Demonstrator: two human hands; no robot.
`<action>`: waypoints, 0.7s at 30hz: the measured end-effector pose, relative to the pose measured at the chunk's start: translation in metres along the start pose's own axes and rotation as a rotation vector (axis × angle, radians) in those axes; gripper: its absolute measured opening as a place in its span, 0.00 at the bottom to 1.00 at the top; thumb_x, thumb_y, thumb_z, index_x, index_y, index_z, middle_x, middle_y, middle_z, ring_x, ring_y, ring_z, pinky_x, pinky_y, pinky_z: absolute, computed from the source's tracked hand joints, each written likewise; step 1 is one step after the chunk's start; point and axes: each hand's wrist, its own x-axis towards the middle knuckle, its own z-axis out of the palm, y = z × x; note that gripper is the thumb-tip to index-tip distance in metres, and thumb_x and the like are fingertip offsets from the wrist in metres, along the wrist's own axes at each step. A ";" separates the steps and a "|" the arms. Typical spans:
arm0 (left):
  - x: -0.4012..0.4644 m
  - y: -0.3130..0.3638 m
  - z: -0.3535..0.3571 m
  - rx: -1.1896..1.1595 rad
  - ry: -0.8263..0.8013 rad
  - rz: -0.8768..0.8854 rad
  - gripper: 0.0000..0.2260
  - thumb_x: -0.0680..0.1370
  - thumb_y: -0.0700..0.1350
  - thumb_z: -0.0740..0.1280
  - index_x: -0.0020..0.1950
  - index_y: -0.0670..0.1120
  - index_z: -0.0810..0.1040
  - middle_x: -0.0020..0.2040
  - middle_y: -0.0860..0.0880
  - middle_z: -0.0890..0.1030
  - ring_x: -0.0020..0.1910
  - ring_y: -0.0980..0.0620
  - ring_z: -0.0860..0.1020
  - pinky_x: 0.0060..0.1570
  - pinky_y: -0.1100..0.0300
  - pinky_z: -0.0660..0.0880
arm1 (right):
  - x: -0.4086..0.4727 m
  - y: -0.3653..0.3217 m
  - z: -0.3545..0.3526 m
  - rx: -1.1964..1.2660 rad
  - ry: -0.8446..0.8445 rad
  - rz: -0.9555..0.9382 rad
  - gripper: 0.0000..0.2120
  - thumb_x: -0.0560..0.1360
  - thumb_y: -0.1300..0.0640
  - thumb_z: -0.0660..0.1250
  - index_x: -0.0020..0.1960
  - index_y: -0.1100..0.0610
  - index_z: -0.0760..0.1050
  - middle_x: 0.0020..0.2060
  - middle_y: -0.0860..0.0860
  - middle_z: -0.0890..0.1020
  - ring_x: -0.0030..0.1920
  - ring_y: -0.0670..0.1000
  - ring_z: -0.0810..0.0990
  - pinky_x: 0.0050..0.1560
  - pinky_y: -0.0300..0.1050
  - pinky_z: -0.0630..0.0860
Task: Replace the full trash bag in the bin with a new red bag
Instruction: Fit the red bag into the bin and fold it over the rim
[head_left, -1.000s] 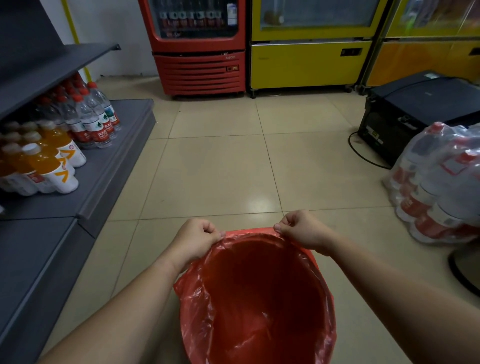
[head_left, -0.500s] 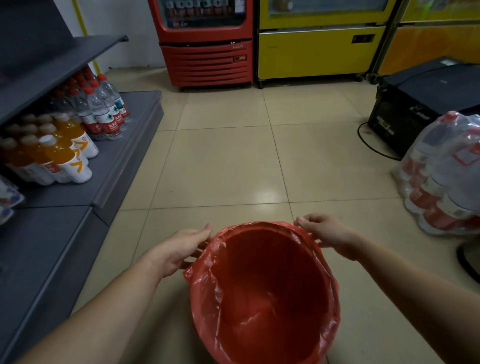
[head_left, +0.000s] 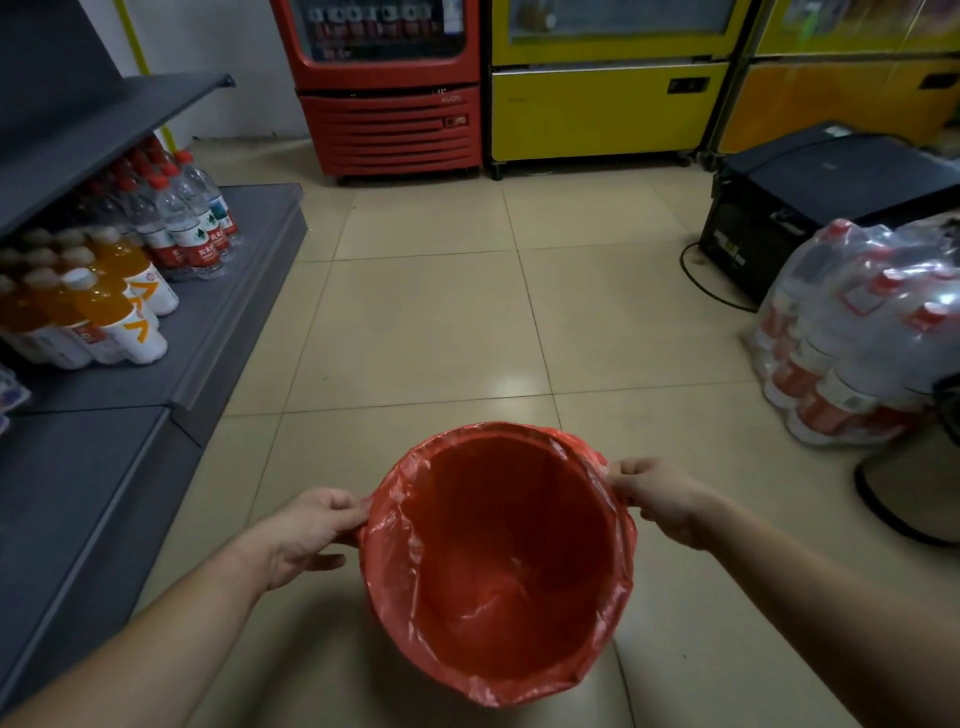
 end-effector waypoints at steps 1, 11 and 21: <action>0.002 -0.002 0.002 0.053 0.031 -0.001 0.10 0.77 0.52 0.72 0.40 0.49 0.77 0.36 0.50 0.82 0.40 0.52 0.80 0.43 0.54 0.71 | 0.000 0.003 0.002 -0.007 0.017 0.000 0.19 0.78 0.59 0.68 0.29 0.54 0.73 0.22 0.45 0.74 0.24 0.41 0.68 0.24 0.32 0.64; -0.008 -0.008 0.012 0.076 0.293 -0.024 0.04 0.78 0.48 0.70 0.48 0.48 0.81 0.45 0.47 0.85 0.49 0.46 0.81 0.37 0.59 0.66 | -0.012 0.013 0.007 -0.052 0.258 0.006 0.12 0.78 0.52 0.70 0.41 0.59 0.79 0.38 0.54 0.83 0.39 0.51 0.77 0.43 0.46 0.72; -0.060 0.020 0.032 0.244 0.306 0.061 0.15 0.74 0.56 0.74 0.39 0.43 0.86 0.36 0.51 0.86 0.39 0.54 0.82 0.40 0.58 0.75 | -0.061 -0.029 0.022 -0.688 0.430 -0.063 0.19 0.69 0.31 0.68 0.38 0.47 0.77 0.34 0.39 0.80 0.40 0.46 0.76 0.51 0.50 0.67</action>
